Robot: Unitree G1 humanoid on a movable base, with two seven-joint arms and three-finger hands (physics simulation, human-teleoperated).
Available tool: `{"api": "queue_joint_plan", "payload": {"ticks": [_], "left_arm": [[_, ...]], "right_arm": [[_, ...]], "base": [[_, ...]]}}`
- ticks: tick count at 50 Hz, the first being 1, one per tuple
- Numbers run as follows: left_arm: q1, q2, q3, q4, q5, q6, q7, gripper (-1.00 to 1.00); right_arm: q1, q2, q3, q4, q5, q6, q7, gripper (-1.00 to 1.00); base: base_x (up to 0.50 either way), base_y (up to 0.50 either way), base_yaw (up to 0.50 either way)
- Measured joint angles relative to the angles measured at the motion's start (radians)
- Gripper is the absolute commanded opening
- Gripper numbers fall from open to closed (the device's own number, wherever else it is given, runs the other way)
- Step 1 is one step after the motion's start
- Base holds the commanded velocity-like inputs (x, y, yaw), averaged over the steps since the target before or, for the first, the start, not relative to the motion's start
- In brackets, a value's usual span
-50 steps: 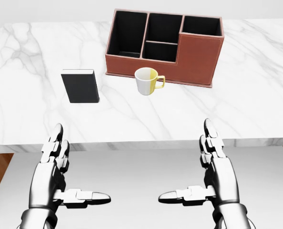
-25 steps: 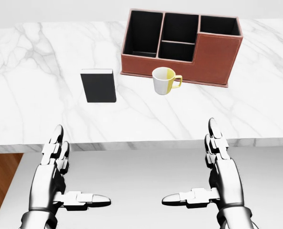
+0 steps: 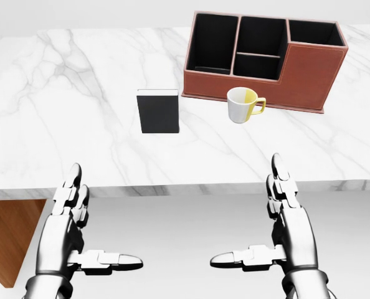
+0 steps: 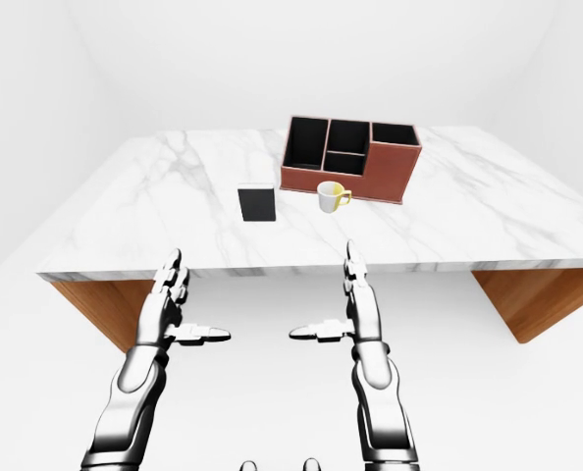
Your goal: Pick up the book and place it in the caddy.
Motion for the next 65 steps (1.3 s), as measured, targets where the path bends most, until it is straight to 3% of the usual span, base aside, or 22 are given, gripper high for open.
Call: {"api": "queue_joint_plan", "payload": {"ticks": [5, 13, 16, 33, 50, 65], "left_arm": [[-0.007, 0.001, 0.004, -0.010, -0.017, 0.033, -0.016, 1.00], [-0.026, 0.016, 0.020, -0.067, -0.024, 0.106, -0.043, 1.00], [-0.042, 0.026, 0.029, -0.100, -0.015, 0.106, -0.055, 1.00], [-0.170, 0.084, 0.082, -0.284, -0.045, 0.106, -0.194, 1.00], [-0.338, 0.152, 0.109, -0.347, -0.027, 0.106, -0.257, 1.00], [-0.423, 0.182, 0.117, -0.366, -0.010, 0.106, -0.283, 1.00]], "right_arm": [[-0.005, -0.003, 0.000, -0.013, -0.004, 0.024, -0.003, 1.00], [-0.013, -0.011, 0.007, -0.068, -0.034, 0.098, 0.007, 1.00], [-0.018, -0.015, 0.006, -0.099, -0.044, 0.128, 0.023, 1.00], [-0.142, -0.076, -0.052, -0.287, -0.112, 0.128, 0.137, 1.00], [-0.301, -0.135, -0.073, -0.400, -0.199, 0.128, 0.281, 1.00], [-0.390, -0.165, -0.067, -0.476, -0.230, 0.128, 0.373, 1.00]], "base": [[0.00, 0.00, 0.00], [0.00, 0.00, 0.00], [0.00, 0.00, 0.00], [0.00, 0.00, 0.00], [0.00, 0.00, 0.00], [0.00, 0.00, 0.00]]}}
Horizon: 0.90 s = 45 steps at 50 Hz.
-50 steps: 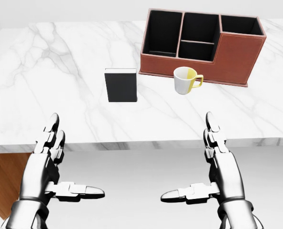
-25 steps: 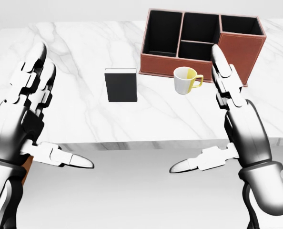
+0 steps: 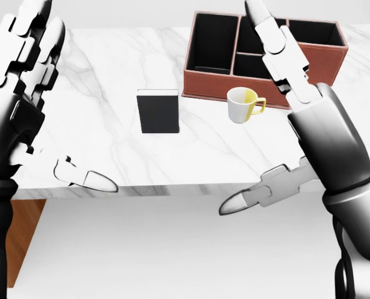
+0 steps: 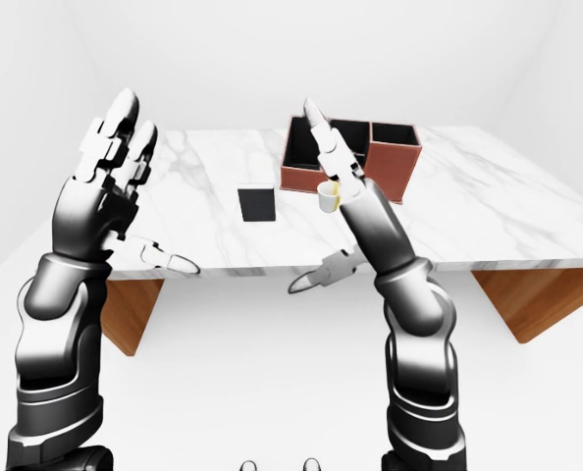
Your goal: Pick up the book and place it in the caddy.
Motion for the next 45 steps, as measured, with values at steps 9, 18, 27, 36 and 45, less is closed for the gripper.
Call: {"api": "queue_joint_plan", "payload": {"ticks": [9, 18, 27, 36, 45], "left_arm": [[-0.028, 0.012, 0.007, -0.002, 0.000, 0.000, -0.005, 1.00], [-0.033, 0.019, 0.013, -0.018, -0.003, 0.000, -0.006, 1.00], [-0.028, 0.020, 0.013, -0.023, -0.002, 0.000, -0.009, 1.00], [-0.022, 0.017, 0.010, -0.025, 0.002, 0.000, -0.013, 1.00], [-0.012, 0.013, 0.011, -0.025, 0.001, 0.000, -0.016, 1.00]], "right_arm": [[-0.031, -0.009, 0.002, -0.027, -0.011, 0.000, 0.038, 1.00], [-0.043, -0.011, 0.005, -0.047, -0.014, 0.000, 0.059, 1.00], [-0.042, -0.010, 0.007, -0.046, -0.016, 0.000, 0.066, 1.00], [-0.037, -0.008, 0.011, -0.037, -0.022, 0.000, 0.069, 1.00], [-0.031, -0.001, 0.018, -0.030, -0.033, 0.000, 0.069, 1.00]], "base": [[0.04, 0.00, 0.00], [0.30, 0.00, 0.00], [0.31, 0.00, 0.00], [0.31, 0.00, 0.00], [0.31, 0.00, 0.00]]}}
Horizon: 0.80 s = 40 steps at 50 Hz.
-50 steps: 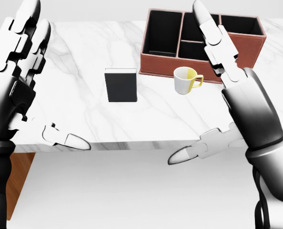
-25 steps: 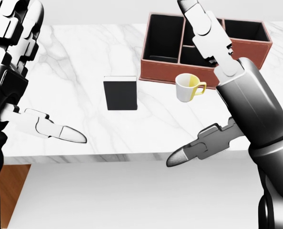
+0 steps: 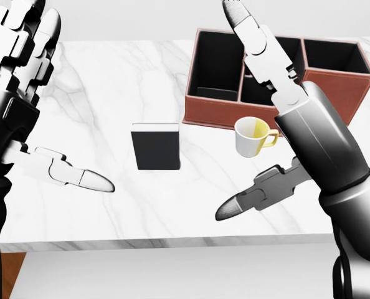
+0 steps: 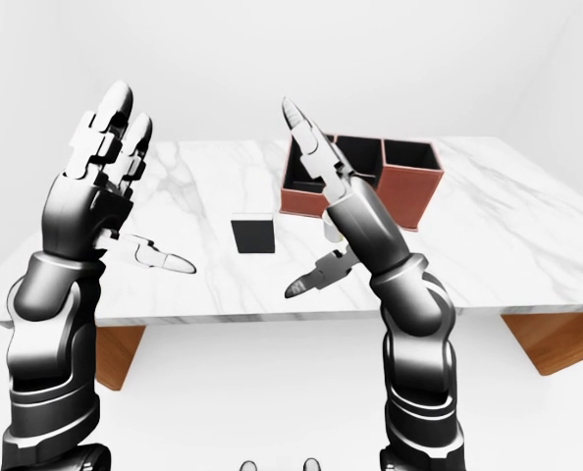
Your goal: Pick up the book and place it in the caddy.
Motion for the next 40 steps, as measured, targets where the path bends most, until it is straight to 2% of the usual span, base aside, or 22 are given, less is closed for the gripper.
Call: {"api": "queue_joint_plan", "payload": {"ticks": [23, 40], "left_arm": [[0.021, -0.004, 0.003, 0.016, -0.001, 0.000, 0.000, 1.00], [0.032, -0.009, -0.001, 0.031, 0.010, 0.000, 0.004, 1.00]], "right_arm": [[0.022, 0.018, 0.013, 0.015, -0.041, 0.000, -0.004, 1.00], [0.043, 0.033, 0.019, 0.011, -0.063, 0.000, -0.008, 1.00]], "base": [[0.30, 0.00, 0.00], [0.00, 0.00, -0.02]]}}
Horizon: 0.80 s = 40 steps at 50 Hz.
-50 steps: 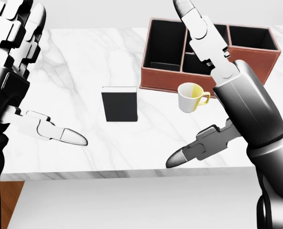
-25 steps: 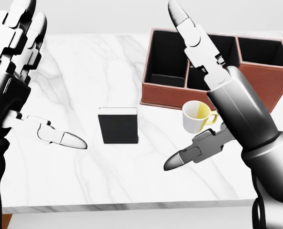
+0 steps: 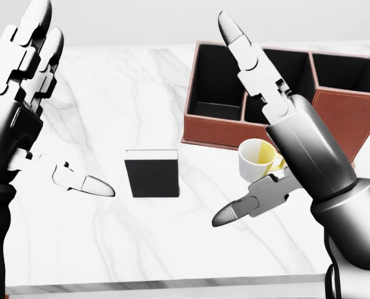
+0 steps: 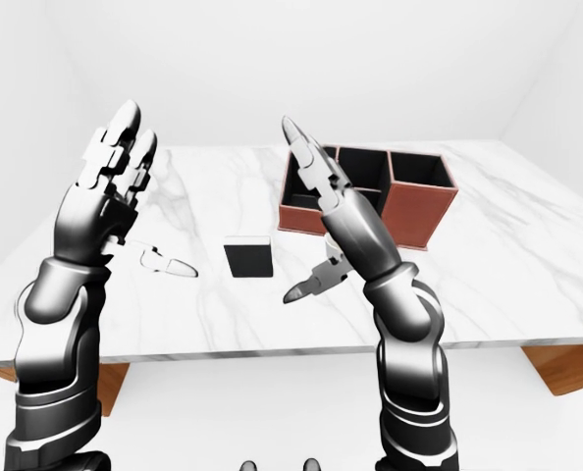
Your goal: Pick up the book and place it in the caddy.
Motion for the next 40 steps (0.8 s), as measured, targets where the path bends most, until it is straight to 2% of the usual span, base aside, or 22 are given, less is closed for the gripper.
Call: {"api": "queue_joint_plan", "payload": {"ticks": [7, 20, 24, 40], "left_arm": [[0.007, -0.003, 0.000, 0.000, 0.008, 0.000, 0.001, 1.00], [0.015, -0.004, 0.004, -0.001, 0.006, 0.000, 0.005, 1.00], [0.017, -0.009, 0.003, -0.002, 0.001, 0.000, 0.006, 1.00], [0.016, 0.001, 0.011, -0.006, -0.009, 0.000, 0.016, 1.00]], "right_arm": [[0.009, 0.004, 0.007, -0.023, 0.000, 0.000, 0.015, 1.00], [0.017, 0.013, 0.024, -0.047, -0.035, 0.000, 0.021, 1.00], [0.015, 0.011, 0.023, -0.051, -0.048, 0.000, 0.024, 1.00], [0.000, 0.019, 0.032, -0.065, -0.067, 0.000, 0.020, 1.00]], "base": [[-0.07, 0.00, -0.50], [0.00, 0.00, 0.00], [0.11, 0.42, 0.00], [0.00, 0.00, 0.00]]}}
